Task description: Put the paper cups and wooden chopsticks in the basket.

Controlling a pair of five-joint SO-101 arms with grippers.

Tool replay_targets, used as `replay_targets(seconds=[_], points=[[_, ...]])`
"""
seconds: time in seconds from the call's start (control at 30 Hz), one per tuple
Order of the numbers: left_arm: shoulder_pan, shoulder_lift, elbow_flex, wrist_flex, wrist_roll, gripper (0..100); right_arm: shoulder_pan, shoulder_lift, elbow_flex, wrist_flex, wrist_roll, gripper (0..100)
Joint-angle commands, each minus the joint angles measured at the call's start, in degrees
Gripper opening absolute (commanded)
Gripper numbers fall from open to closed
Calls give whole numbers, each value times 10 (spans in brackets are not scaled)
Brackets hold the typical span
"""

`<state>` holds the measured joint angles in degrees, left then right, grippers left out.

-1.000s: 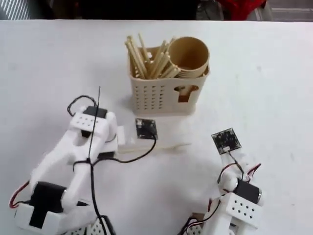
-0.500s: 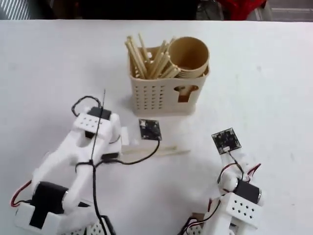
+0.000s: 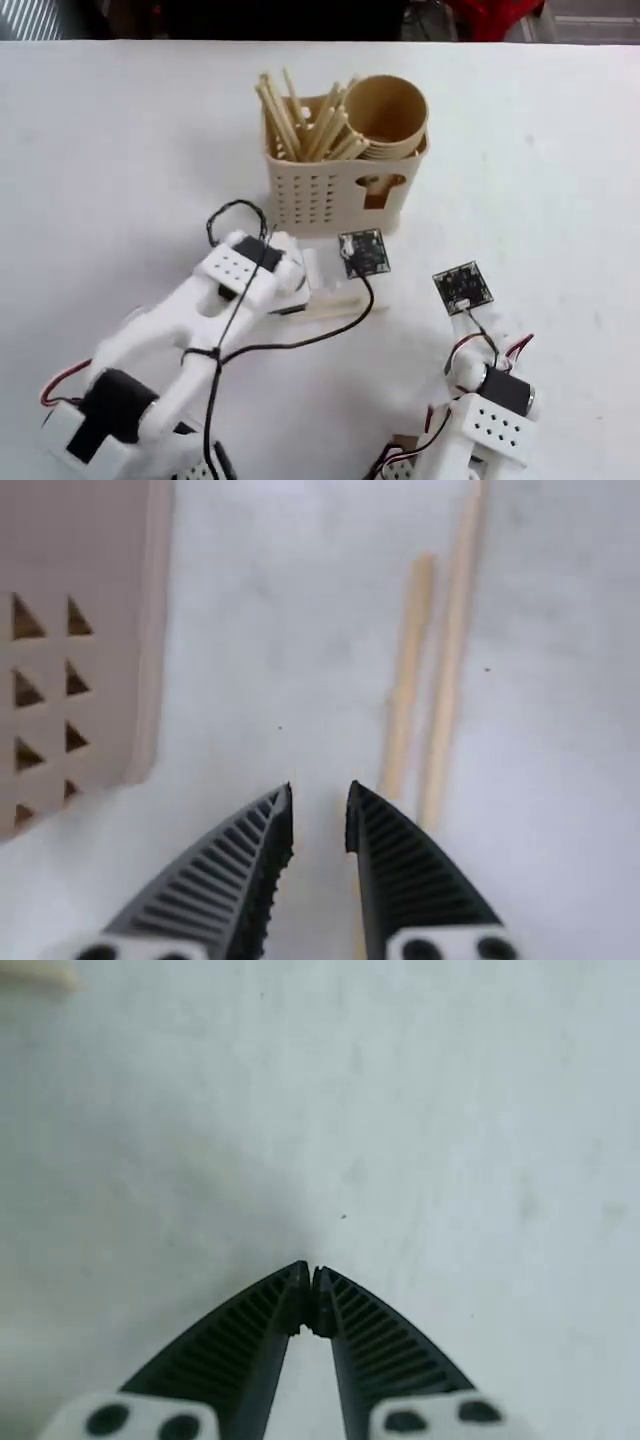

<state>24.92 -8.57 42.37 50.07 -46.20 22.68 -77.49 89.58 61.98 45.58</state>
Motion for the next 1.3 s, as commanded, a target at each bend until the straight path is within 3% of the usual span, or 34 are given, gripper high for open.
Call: replay_targets(seconds=[0.0, 0.17, 0.3, 0.67, 0.83, 1.27], points=[[5, 42, -33, -43, 8, 110, -6, -5, -2, 1, 6, 17], [-5, 131, -85, -40, 5, 110, -6, -5, -2, 1, 7, 17], [-17, 168, -143, 13, 8, 110, -6, -5, -2, 1, 9, 17], [5, 83, -164, 149, 17, 110, -6, -5, -2, 1, 9, 17], [7, 82, -126, 144, 15, 110, -6, -5, -2, 1, 9, 17], [-2, 98, -51, 24, 15, 110, -6, -5, -2, 1, 9, 17]])
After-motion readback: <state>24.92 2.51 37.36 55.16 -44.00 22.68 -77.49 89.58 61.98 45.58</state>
